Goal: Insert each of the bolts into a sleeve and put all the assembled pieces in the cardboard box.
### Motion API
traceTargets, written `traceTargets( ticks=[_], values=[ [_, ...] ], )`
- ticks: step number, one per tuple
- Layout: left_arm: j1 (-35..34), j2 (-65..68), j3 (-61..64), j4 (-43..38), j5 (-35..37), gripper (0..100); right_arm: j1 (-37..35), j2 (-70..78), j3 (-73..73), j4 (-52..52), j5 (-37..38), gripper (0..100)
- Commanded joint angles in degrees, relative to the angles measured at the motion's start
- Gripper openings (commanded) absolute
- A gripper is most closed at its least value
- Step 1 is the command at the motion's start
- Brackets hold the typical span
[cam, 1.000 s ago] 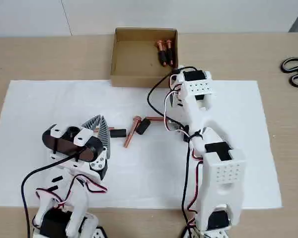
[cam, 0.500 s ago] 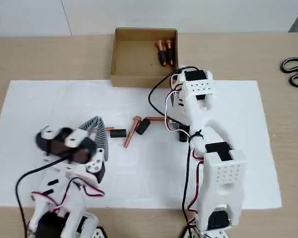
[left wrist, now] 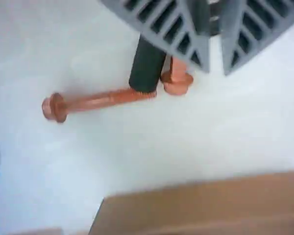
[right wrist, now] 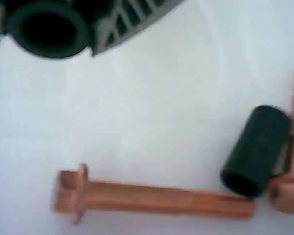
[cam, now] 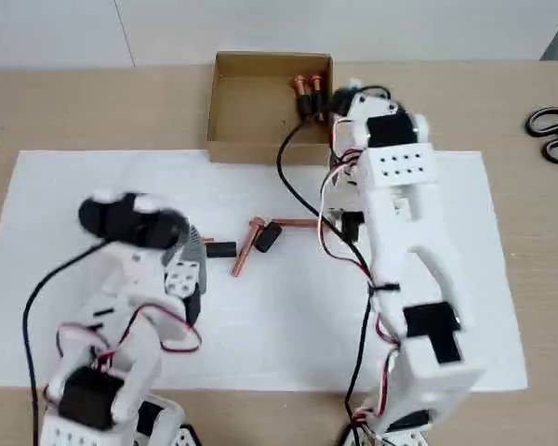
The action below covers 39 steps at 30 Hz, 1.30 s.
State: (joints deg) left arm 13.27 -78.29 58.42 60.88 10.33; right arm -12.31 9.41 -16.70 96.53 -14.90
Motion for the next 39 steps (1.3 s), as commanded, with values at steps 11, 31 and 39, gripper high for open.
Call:
traceTargets(
  ticks=[11,31,39],
  values=[
    [0.1,31.5,-19.0,1.4,25.1,1,0.3,-38.5,21.2,-6.9,-0.4,0.6],
    [-17.8,63.6,-29.4,0.9,51.8,1,4.4,-51.7,72.3,-58.2,-0.2,0.5],
    [-17.8,76.7,-45.9,13.3,53.6,1,4.4,-51.7,72.5,-57.5,-0.2,0.5]
  ],
)
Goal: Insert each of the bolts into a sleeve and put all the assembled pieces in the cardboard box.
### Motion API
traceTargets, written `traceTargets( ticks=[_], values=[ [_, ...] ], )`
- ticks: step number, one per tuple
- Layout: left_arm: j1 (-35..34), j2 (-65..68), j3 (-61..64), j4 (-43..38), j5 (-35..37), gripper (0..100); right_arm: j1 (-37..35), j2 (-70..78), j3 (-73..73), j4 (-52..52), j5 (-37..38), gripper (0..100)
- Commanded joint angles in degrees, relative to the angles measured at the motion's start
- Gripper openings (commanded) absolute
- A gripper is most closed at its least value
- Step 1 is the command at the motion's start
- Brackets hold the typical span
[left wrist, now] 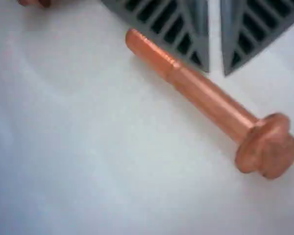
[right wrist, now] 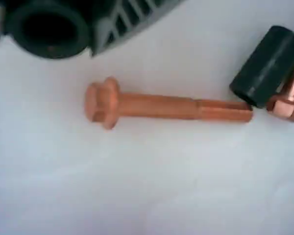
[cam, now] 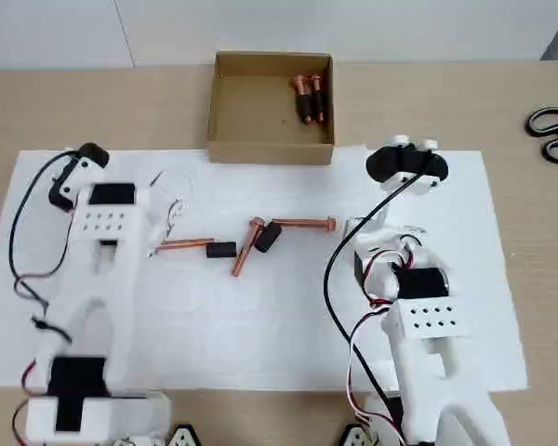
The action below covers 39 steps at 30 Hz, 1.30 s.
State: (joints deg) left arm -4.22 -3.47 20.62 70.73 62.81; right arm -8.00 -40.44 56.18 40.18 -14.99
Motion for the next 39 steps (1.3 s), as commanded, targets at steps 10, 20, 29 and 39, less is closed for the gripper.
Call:
traceTargets(
  ticks=[10,20,29,39],
  values=[
    [2.2,9.4,-23.6,15.6,10.0,21,0.1,-1.9,-0.4,-1.2,-0.1,0.5],
    [1.8,10.7,-24.7,16.4,21.6,33,0.2,-1.9,-0.3,-1.2,-0.1,0.5],
    [1.9,10.7,-18.9,16.2,24.0,33,0.3,-1.8,-0.3,-1.2,-0.1,0.5],
    [1.8,10.7,-15.7,15.2,24.0,33,0.4,-0.1,-0.3,-1.4,-0.1,0.5]
  ],
)
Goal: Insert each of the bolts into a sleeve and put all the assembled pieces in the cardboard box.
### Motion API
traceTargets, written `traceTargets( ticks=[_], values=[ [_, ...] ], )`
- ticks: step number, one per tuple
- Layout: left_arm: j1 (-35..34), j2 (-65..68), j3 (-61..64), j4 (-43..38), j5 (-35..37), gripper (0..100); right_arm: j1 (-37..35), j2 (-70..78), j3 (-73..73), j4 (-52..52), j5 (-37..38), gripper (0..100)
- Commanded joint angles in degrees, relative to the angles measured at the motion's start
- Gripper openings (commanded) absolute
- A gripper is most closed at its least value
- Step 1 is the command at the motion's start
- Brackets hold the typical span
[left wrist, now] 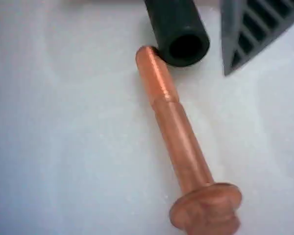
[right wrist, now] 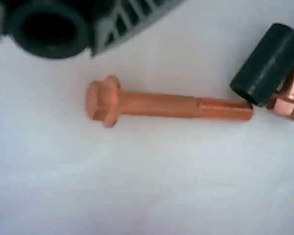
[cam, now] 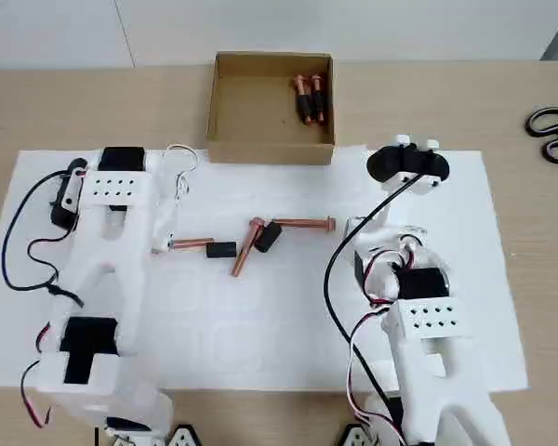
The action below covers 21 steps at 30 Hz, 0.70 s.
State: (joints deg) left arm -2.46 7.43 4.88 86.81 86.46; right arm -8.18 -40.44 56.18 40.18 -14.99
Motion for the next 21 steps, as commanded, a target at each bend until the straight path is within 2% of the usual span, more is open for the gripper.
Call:
traceTargets(
  ticks=[1,8,15,21],
  values=[
    [0.1,-0.1,0.0,-1.0,0.4,33,0.6,0.9,-0.3,-1.5,-0.1,0.5],
    [-0.8,7.8,-1.2,-1.1,0.4,33,0.6,6.5,-0.7,-1.7,-0.1,0.5],
    [0.4,8.8,-3.9,-1.4,0.4,33,0.5,6.5,-0.8,-1.8,-0.1,0.5],
    [-1.6,10.6,-3.0,-1.3,0.4,33,0.5,6.5,-0.8,-1.8,-0.1,0.5]
  ],
)
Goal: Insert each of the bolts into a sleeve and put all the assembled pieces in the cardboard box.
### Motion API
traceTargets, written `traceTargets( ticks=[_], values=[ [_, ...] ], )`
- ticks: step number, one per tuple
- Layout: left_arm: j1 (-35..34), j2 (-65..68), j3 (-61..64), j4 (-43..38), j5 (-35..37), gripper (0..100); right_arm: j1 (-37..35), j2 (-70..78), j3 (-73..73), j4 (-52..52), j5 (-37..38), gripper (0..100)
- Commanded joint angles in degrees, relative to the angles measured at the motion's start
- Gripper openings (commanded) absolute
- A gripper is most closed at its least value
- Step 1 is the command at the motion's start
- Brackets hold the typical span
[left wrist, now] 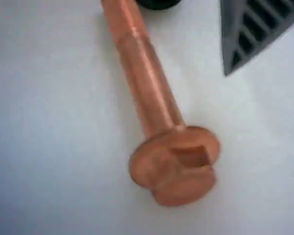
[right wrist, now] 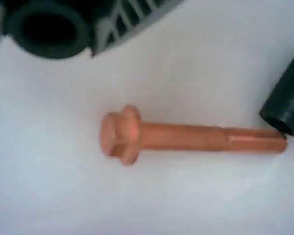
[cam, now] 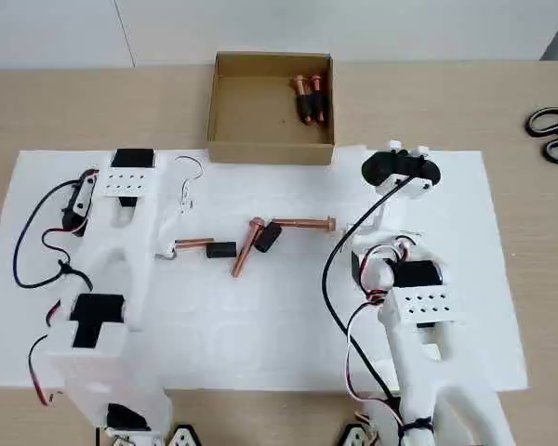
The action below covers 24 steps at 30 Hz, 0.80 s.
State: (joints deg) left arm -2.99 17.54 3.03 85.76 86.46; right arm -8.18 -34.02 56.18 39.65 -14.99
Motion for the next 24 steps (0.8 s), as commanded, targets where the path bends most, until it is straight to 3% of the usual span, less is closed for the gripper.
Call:
traceTargets(
  ticks=[1,11,14,19,24],
  values=[
    [-1.7,1.3,-1.2,0.1,0.4,33,0.5,0.0,-0.8,-1.3,-0.1,0.5],
    [-2.3,7.6,-1.5,0.0,0.4,32,0.5,0.0,-3.3,-0.9,-0.1,0.5],
    [-2.3,8.6,-1.5,0.0,0.4,24,0.4,0.0,-4.0,-0.8,-0.1,0.5],
    [-2.5,8.5,-1.5,0.0,0.4,0,0.5,0.0,-4.0,-0.8,-0.1,0.5],
    [-1.8,8.4,-2.7,-0.4,0.3,1,0.5,0.0,-4.0,-0.8,-0.1,0.5]
  ],
)
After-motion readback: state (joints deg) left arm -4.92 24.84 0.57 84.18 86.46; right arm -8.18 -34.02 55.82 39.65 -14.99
